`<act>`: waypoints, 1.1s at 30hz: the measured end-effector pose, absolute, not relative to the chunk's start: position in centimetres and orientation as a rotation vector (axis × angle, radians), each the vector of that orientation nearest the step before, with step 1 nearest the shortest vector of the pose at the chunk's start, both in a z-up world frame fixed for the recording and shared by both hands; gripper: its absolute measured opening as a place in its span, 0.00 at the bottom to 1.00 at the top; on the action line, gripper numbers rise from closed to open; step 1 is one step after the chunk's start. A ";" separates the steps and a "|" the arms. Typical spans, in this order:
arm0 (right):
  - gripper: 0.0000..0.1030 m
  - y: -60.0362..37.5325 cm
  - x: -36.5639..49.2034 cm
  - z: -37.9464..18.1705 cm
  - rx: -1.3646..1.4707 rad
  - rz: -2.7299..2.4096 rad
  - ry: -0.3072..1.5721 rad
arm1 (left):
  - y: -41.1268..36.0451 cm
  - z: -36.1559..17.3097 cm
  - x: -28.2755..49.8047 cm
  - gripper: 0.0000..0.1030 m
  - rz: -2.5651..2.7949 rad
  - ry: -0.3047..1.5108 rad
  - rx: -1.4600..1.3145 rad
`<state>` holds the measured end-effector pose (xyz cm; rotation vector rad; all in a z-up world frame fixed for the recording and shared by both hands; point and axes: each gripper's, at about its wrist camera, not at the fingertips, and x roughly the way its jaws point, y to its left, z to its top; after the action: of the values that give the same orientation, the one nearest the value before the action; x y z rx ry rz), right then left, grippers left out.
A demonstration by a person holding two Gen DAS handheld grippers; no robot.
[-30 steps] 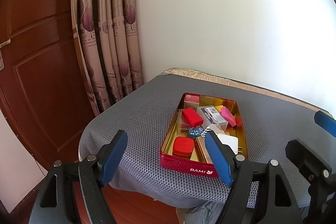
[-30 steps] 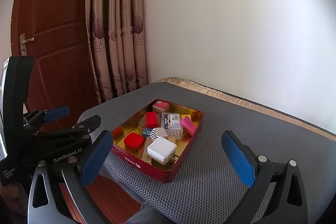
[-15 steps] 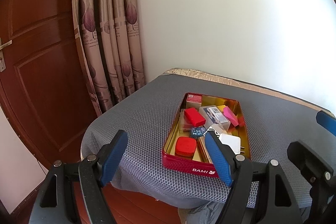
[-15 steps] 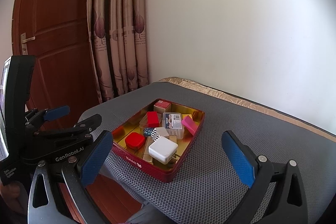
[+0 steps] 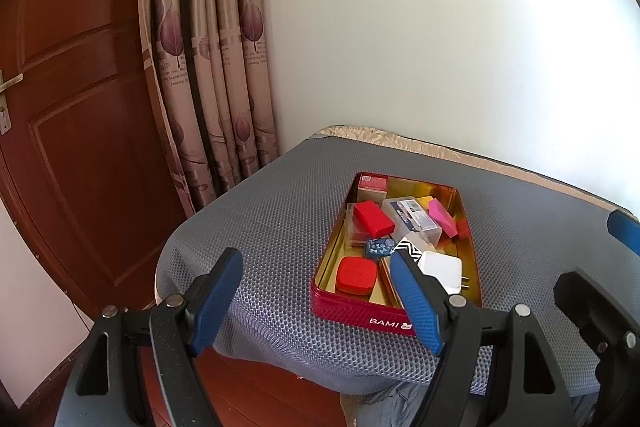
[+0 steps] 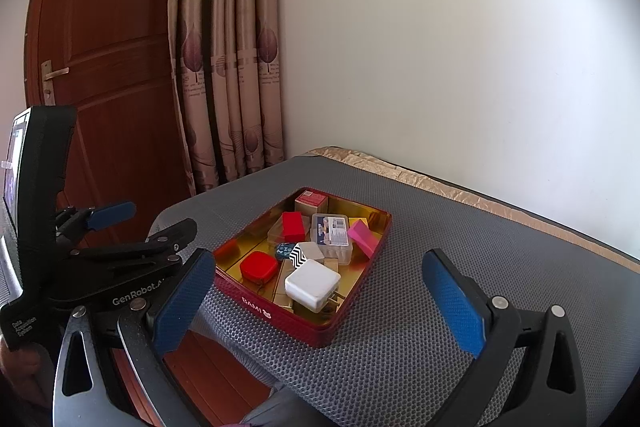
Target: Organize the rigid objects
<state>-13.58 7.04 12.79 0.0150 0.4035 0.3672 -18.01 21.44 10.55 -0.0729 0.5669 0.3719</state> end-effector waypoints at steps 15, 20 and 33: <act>1.00 7.0 -13.8 12.7 0.014 0.374 0.404 | 21.6 10.5 -17.9 0.76 0.375 0.576 -0.075; 1.00 6.9 -14.0 12.6 0.013 0.375 0.405 | 21.6 10.5 -17.8 0.76 0.374 0.580 -0.076; 1.00 6.8 -14.2 12.4 0.013 0.377 0.407 | 21.8 10.4 -17.8 0.76 0.372 0.586 -0.078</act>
<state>-14.24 6.81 12.41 0.0133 0.4069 0.3768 -17.80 21.78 10.38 -0.0783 0.5864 0.3724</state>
